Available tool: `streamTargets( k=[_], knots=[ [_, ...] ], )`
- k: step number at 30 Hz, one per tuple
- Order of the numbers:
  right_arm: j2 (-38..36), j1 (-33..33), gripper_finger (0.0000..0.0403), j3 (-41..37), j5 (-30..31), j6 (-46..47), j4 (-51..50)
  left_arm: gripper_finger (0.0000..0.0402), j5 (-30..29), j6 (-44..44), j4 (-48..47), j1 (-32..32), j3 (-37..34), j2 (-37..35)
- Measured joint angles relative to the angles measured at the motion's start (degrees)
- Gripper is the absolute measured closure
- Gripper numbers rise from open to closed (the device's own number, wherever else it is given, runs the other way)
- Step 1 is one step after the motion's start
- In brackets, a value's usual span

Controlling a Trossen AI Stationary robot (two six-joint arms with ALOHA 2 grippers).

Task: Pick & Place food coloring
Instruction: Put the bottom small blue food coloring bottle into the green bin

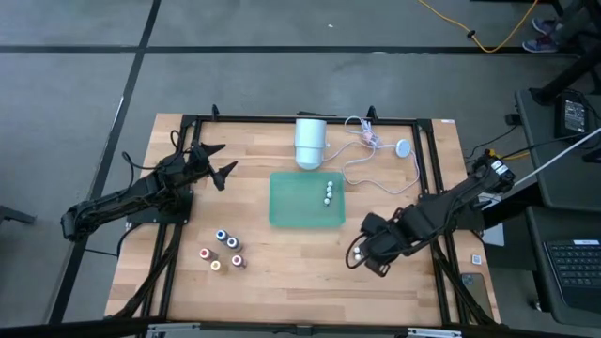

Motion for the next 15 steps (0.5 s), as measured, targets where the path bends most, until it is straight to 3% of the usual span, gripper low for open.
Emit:
streamTargets(
  k=[7,15],
  knots=[
    [0.00,-0.66,0.0341,9.27,-1.58,1.85,-5.48,0.0041,0.00,0.00,0.00,0.02,0.00,0.01],
    [4.06,-6.91,0.0345,16.74,0.44,-0.41,-7.36,0.0041,0.00,0.00,0.00,0.00,0.01,0.01]
  ],
)
